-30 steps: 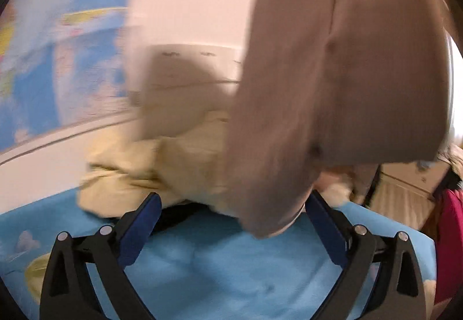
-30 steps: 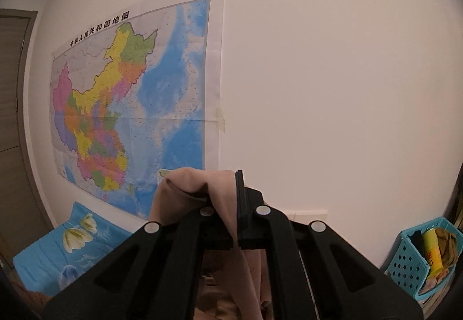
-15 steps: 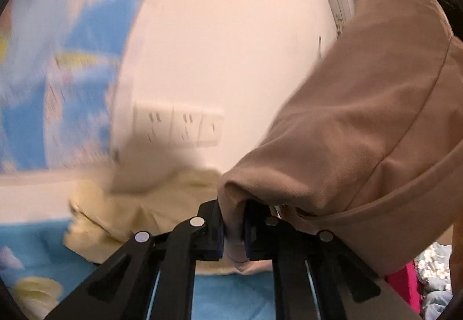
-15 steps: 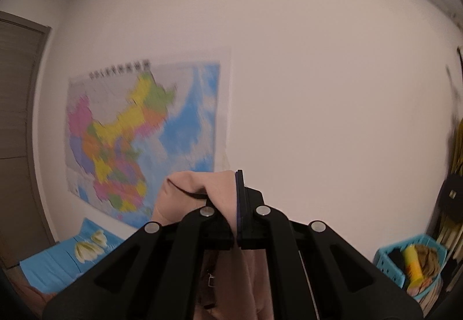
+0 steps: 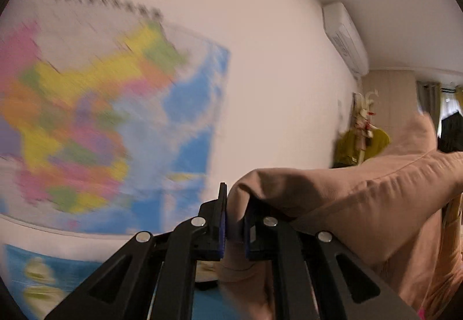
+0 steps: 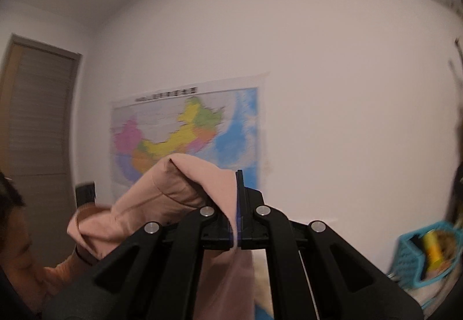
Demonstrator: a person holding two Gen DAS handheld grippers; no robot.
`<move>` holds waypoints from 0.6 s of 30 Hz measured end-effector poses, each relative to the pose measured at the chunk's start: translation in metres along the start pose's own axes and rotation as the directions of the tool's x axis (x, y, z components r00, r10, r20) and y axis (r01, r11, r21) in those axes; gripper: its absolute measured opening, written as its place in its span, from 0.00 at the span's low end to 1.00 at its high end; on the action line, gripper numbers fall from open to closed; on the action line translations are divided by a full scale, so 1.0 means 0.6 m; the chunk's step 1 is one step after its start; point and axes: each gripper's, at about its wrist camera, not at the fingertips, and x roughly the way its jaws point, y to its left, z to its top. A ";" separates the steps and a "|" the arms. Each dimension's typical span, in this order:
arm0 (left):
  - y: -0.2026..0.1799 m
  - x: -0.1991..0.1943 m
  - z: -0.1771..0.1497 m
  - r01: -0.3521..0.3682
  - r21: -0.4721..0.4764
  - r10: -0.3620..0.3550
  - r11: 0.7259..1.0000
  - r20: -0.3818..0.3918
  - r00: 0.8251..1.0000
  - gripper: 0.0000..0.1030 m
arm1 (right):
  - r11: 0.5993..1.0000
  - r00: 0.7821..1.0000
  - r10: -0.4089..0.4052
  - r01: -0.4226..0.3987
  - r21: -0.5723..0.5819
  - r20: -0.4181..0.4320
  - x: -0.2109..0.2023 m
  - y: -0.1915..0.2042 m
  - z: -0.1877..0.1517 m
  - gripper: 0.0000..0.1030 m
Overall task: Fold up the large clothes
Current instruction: 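Lift the pink jacket with both grippers and shake it open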
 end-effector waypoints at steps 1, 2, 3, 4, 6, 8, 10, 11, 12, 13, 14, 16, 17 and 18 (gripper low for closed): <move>0.004 -0.035 0.011 -0.033 0.011 0.033 0.999 0.009 0.999 0.07 | 0.999 0.999 0.030 -0.030 0.017 -0.016 0.003 0.008 -0.013 0.01; 0.006 -0.069 0.020 -0.066 0.020 0.066 0.998 0.017 0.998 0.07 | 0.997 0.997 0.070 -0.068 0.034 -0.039 0.007 0.023 -0.031 0.01; 0.009 -0.100 0.027 -0.097 0.032 0.096 0.995 0.023 0.995 0.07 | 0.995 0.994 0.095 -0.093 0.028 -0.057 0.010 0.039 -0.046 0.01; 0.012 -0.133 0.034 -0.145 0.051 0.144 0.988 0.026 0.989 0.07 | 0.993 0.990 0.121 -0.120 0.017 -0.068 0.012 0.058 -0.060 0.01; 0.012 -0.189 0.035 -0.207 0.069 0.206 0.976 0.019 0.978 0.07 | 0.986 0.982 0.164 -0.162 0.027 -0.096 0.022 0.086 -0.082 0.01; 0.006 -0.246 0.035 -0.273 0.093 0.275 0.957 -0.009 0.961 0.07 | 0.977 0.970 0.214 -0.210 0.045 -0.117 0.027 0.112 -0.104 0.01; 0.002 -0.283 0.034 -0.314 0.107 0.319 0.943 -0.034 0.947 0.07 | 0.966 0.960 0.257 -0.253 0.049 -0.111 0.027 0.128 -0.111 0.01; 0.000 -0.296 0.036 -0.329 0.114 0.335 0.938 -0.042 0.941 0.07 | 0.961 0.956 0.276 -0.272 0.051 -0.097 0.030 0.137 -0.112 0.01; -0.002 -0.303 0.038 -0.343 0.118 0.351 0.932 -0.050 0.935 0.07 | 0.955 0.951 0.293 -0.289 0.062 -0.093 0.034 0.137 -0.112 0.01; 0.000 -0.307 0.038 -0.352 0.122 0.361 0.928 -0.058 0.931 0.07 | 0.949 0.946 0.311 -0.304 0.080 -0.091 0.046 0.135 -0.112 0.01; 0.005 -0.300 0.040 -0.361 0.126 0.371 0.924 -0.071 0.926 0.07 | 0.945 0.942 0.320 -0.311 0.101 -0.096 0.064 0.129 -0.112 0.01; 0.036 -0.279 0.043 -0.372 0.097 0.382 0.923 -0.118 0.917 0.07 | 0.932 0.931 0.341 -0.316 0.176 -0.134 0.134 0.102 -0.119 0.01; 0.061 -0.254 0.045 -0.372 0.089 0.382 0.924 -0.145 0.913 0.08 | 0.927 0.921 0.342 -0.298 0.228 -0.186 0.196 0.084 -0.133 0.01; 0.088 -0.230 0.044 -0.386 0.070 0.392 0.920 -0.168 0.904 0.08 | 0.925 0.915 0.336 -0.277 0.258 -0.223 0.239 0.069 -0.144 0.01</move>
